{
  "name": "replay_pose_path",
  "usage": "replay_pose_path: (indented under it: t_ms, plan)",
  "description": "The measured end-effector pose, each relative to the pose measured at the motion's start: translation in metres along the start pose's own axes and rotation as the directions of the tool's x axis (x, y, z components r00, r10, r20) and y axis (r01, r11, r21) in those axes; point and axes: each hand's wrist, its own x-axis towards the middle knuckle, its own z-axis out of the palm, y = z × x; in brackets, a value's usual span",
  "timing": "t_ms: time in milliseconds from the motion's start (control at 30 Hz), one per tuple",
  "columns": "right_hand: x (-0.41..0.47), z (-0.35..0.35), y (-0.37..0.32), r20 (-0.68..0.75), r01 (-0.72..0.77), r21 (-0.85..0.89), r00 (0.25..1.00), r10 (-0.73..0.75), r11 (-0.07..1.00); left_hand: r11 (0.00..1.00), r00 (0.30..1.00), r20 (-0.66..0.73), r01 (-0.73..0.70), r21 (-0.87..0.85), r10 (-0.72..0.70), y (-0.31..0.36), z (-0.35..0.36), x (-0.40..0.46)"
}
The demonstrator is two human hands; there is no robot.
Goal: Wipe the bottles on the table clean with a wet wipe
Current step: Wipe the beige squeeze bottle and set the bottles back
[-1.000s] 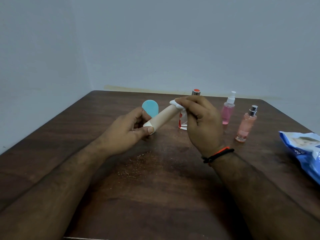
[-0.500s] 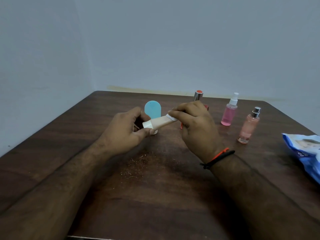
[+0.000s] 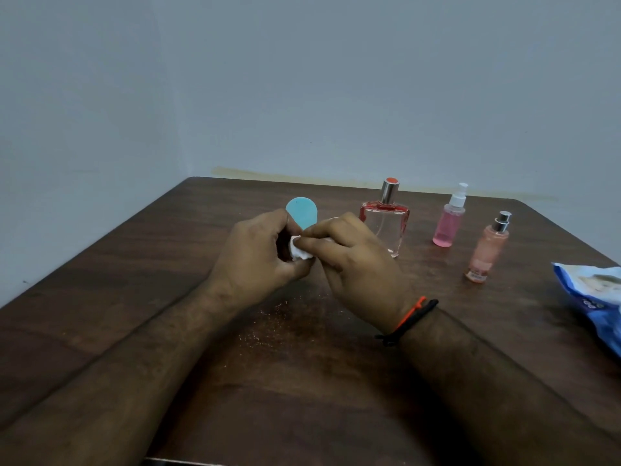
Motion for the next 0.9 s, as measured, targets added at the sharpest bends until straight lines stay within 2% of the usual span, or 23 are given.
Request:
replay_pose_path:
  t_ms: [133, 333, 567, 733, 900]
  plan:
    - [0.0, 0.003, -0.002, 0.039, 0.065, 0.0, 0.997, -0.065, 0.998, 0.997, 0.999, 0.0, -0.051, 0.049, 0.051, 0.001, 0.004, 0.001]
    - [0.005, 0.0, -0.004, 0.012, 0.081, -0.148, 0.997, -0.08, 0.986, 0.985, 0.99, -0.063, -0.118, 0.124, 0.126, 0.004, 0.007, 0.006]
    - [0.006, -0.011, -0.004, -0.149, -0.05, -0.107, 0.988, 0.034, 0.993, 0.99, 0.985, -0.107, -0.132, 0.047, 0.137, 0.007, 0.0, 0.006]
    - [0.004, -0.007, -0.001, -0.066, 0.052, -0.128, 0.996, -0.061, 0.99, 0.995, 0.99, -0.094, -0.103, 0.013, 0.104, 0.005, 0.001, 0.006]
    - [0.003, -0.014, 0.003, -0.133, -0.008, -0.122, 0.991, -0.008, 0.992, 0.998, 0.993, -0.104, -0.06, -0.026, 0.057, 0.006, 0.001, 0.006]
